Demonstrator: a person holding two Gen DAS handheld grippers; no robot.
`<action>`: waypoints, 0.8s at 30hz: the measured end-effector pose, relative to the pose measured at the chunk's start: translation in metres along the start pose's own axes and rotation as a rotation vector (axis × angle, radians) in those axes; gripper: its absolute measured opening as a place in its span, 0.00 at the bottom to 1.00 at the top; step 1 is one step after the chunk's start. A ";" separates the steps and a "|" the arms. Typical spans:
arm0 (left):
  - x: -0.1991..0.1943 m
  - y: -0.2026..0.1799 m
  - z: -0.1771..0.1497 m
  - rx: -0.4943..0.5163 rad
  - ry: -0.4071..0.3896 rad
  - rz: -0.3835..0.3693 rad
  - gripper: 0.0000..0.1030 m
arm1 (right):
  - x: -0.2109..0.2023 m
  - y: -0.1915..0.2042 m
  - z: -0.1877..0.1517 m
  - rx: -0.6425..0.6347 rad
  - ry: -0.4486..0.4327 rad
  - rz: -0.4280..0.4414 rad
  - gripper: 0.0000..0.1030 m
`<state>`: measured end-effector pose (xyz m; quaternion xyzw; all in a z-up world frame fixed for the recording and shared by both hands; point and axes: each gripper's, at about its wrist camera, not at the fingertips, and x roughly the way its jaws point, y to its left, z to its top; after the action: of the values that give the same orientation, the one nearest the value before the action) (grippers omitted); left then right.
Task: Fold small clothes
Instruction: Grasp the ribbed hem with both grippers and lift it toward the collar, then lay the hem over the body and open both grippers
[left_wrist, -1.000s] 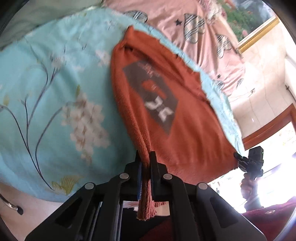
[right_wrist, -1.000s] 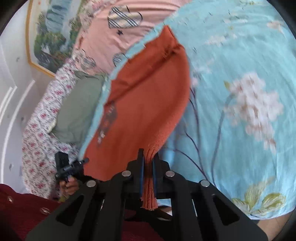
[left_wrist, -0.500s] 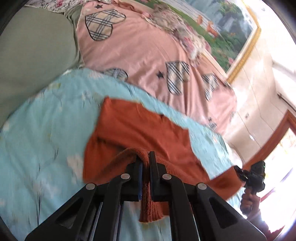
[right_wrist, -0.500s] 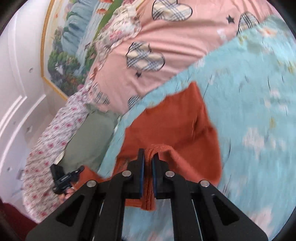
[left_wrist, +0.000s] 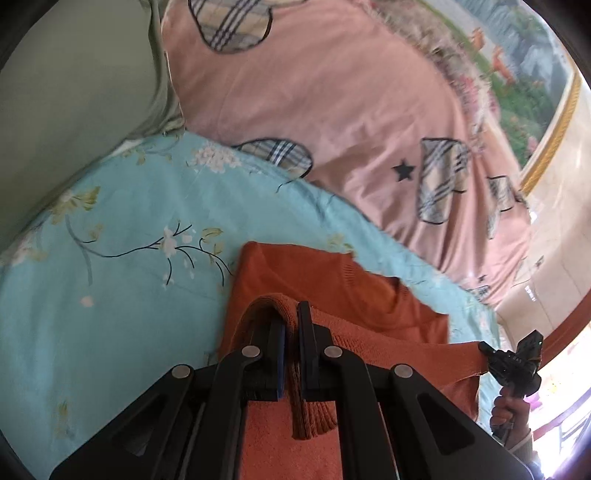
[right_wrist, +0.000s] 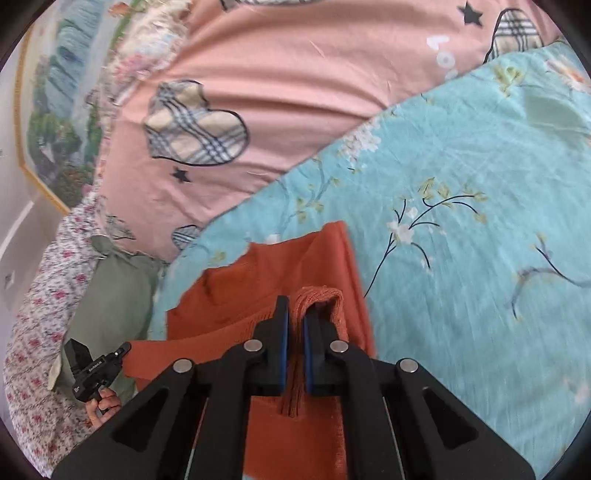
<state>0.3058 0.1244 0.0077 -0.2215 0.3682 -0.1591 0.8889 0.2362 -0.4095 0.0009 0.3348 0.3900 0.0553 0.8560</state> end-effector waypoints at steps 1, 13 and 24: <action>0.014 0.003 0.004 0.001 0.014 0.012 0.04 | 0.006 -0.001 0.002 -0.003 0.005 -0.014 0.08; 0.042 -0.007 -0.041 0.088 0.128 0.017 0.23 | -0.002 0.008 -0.018 -0.065 -0.049 -0.186 0.33; 0.092 -0.090 -0.087 0.369 0.286 0.089 0.32 | 0.072 0.066 -0.074 -0.444 0.261 -0.176 0.37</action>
<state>0.2940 -0.0179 -0.0551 -0.0141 0.4646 -0.2139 0.8592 0.2446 -0.2941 -0.0382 0.0939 0.5030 0.1076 0.8524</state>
